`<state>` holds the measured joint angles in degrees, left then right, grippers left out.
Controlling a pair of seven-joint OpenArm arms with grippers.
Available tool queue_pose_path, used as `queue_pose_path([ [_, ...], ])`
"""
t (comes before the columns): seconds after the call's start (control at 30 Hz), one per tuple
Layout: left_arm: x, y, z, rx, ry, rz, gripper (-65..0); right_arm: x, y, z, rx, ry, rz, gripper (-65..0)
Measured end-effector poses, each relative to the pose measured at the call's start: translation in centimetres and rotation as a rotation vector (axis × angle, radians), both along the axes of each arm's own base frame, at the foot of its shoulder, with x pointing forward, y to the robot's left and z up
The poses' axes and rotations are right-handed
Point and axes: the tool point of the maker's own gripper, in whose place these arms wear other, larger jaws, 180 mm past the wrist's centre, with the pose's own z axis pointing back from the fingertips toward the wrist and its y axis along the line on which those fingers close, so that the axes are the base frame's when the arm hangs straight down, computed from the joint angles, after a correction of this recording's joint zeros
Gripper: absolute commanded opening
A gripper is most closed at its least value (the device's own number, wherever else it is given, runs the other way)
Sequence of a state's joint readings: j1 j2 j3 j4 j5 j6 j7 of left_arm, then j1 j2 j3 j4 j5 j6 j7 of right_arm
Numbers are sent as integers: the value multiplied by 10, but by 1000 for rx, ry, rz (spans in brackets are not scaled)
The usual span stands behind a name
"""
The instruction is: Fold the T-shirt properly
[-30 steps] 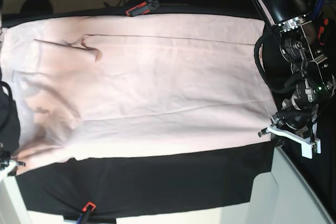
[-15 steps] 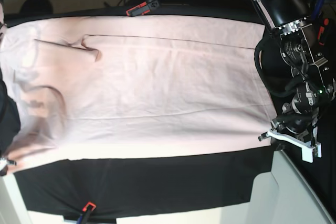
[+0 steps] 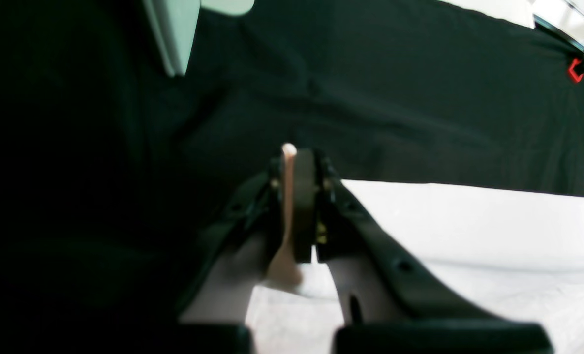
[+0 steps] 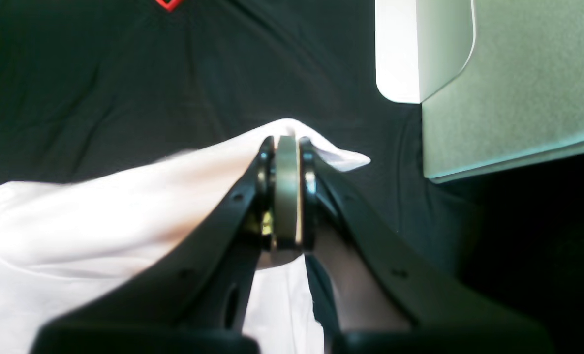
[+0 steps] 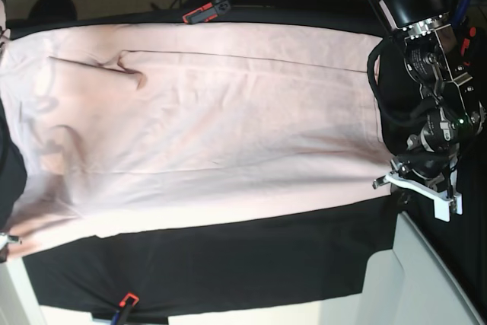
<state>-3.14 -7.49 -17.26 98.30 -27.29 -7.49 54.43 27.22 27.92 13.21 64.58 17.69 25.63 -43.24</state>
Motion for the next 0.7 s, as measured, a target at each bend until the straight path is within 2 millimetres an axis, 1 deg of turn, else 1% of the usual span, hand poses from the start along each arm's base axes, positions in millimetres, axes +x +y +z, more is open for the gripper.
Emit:
queue_pose_path([
  [0.13,0,0,0,0,-1,0,-650,-14,-12,2,6,-20,-37,-650],
  [0.23,-4,0,-3,-1,7,-1,-650,-28,-15,-10,-3,26,-50,-650],
  [0.33,-10,-1,-5,7,17,-4,-650,-38,-13,-19,-13,55,-44,-650],
  [0.4,-13,-3,2,24,1,-12,-650,-44,-11,-23,-24,63,-35,-650],
  [0.47,-16,-5,5,34,-7,-20,-650,-50,-11,-25,-38,71,-33,-650],
  [0.5,-18,-6,3,32,-4,-22,-650,-54,-11,-27,-45,77,-31,-650],
  [0.63,-43,-7,-22,31,76,-25,-650,-78,-8,-44,-61,159,-25,-650],
  [0.7,-50,-7,-28,32,99,-25,-650,-86,-9,-42,-37,134,-54,-650],
])
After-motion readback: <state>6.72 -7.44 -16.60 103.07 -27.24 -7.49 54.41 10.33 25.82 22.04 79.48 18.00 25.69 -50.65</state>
